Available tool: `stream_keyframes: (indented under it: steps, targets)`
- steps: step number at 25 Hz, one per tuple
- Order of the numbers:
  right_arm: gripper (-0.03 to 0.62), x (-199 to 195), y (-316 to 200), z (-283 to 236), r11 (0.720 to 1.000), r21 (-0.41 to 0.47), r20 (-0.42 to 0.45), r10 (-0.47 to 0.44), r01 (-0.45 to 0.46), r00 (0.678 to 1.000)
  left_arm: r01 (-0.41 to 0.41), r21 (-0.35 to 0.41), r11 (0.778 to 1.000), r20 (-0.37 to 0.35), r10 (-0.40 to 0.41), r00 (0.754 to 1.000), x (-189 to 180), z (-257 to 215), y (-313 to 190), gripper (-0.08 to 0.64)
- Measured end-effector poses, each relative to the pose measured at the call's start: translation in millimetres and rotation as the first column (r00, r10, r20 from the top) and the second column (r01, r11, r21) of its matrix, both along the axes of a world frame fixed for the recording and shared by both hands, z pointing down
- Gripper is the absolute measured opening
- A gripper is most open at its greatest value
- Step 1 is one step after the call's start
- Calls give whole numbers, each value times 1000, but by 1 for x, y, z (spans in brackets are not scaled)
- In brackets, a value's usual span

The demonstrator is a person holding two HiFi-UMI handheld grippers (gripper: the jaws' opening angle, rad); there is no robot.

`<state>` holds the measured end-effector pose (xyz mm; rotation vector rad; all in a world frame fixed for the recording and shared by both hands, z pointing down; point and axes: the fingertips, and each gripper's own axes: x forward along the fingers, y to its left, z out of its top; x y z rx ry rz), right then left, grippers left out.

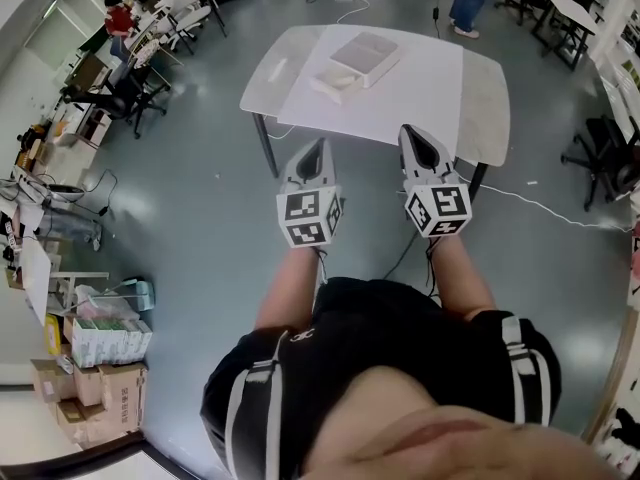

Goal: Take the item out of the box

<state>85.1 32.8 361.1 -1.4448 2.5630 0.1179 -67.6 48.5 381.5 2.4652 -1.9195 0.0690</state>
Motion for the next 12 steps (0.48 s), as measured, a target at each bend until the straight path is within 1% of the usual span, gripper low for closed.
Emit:
stream_keyframes:
  steps: [3, 7, 12]
  targets:
    - [14, 4, 0, 4, 1000, -8, 9, -7, 7, 1000, 11, -4, 1000, 0, -11, 1000, 4, 5, 1, 14]
    - [14, 10, -3, 9, 1000, -19, 0, -14, 14, 1000, 16, -23, 1000, 2, -16, 1000, 11, 12, 0, 14]
    - [14, 8, -12, 15, 999, -31, -5, -15, 15, 1000, 19, -28, 999, 15, -19, 1000, 10, 18, -9, 14]
